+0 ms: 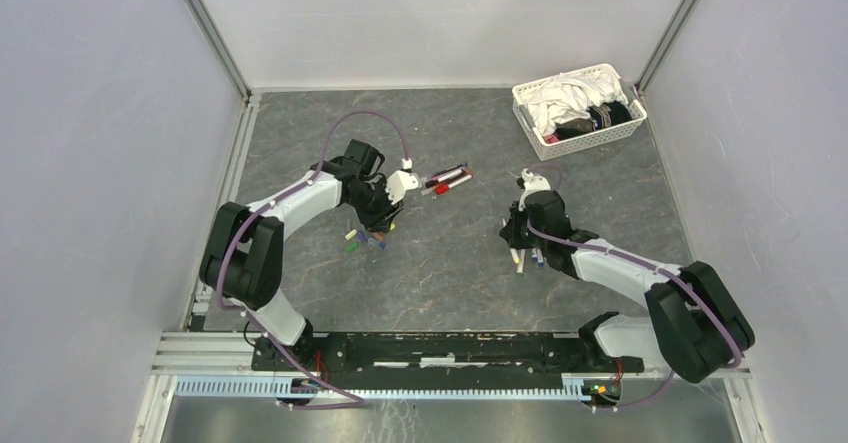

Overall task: Open the pen caps
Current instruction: Open the pen cap from the pen, then place the pen at the center of the board, then place the pen cap at the center of the board.

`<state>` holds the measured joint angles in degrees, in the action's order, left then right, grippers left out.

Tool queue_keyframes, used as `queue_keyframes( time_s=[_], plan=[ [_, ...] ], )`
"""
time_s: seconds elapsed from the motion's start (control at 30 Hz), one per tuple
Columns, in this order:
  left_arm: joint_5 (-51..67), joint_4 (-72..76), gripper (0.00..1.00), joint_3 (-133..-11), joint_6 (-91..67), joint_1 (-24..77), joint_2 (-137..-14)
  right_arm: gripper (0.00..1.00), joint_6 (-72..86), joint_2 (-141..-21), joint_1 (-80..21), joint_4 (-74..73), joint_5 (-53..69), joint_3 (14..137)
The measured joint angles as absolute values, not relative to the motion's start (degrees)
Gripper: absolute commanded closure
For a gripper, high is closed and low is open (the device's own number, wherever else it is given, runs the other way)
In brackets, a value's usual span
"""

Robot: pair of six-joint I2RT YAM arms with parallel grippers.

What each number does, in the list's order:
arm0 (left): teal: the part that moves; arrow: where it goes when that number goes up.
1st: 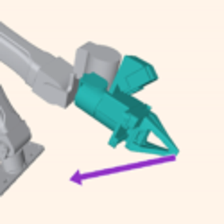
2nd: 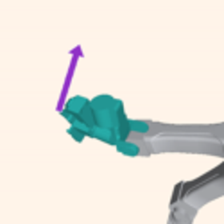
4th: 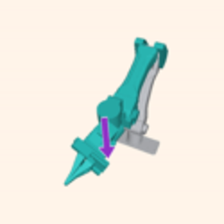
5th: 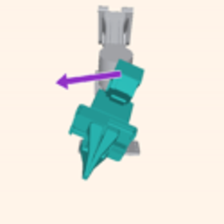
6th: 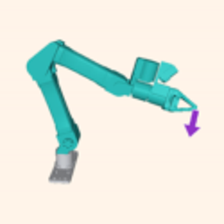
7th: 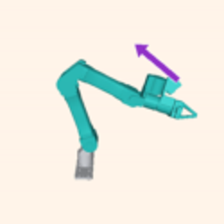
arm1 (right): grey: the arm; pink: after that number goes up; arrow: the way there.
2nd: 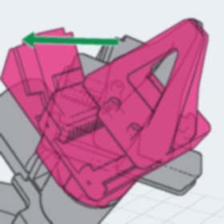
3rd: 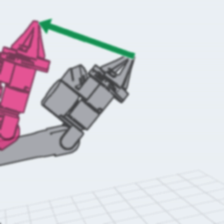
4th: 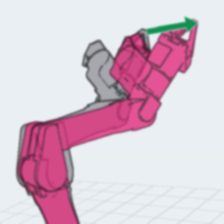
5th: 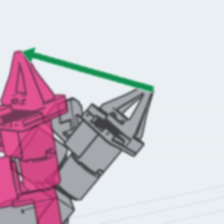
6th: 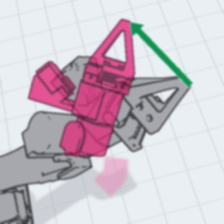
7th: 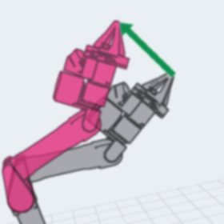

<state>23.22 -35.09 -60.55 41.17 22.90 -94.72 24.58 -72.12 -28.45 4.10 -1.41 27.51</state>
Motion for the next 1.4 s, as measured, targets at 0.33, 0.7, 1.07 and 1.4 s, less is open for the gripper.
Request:
queue_keyframes(
  time_s=[0.33,0.7,1.07,1.4],
  plan=[
    [23.11,-39.13,0.01,-63.16,39.38,22.79,-87.44,0.7,28.6,-76.47,-29.17,7.25,-9.43,25.56],
    [23.64,-43.64,0.0,-77.89,34.37,16.08,-77.1,0.73,28.6,-76.69,-31.11,7.97,-12.34,25.52],
    [23.29,-43.57,0.0,-78.22,28.56,9.82,-72.18,0.54,23.42,-72.05,-33.26,1.15,-17.12,27.22],
    [30.59,-50.96,0.0,-76.9,29.98,9.82,-72.03,0.44,7.68,-93.45,-33.91,2.61,-0.69,57.06]
  ],
)
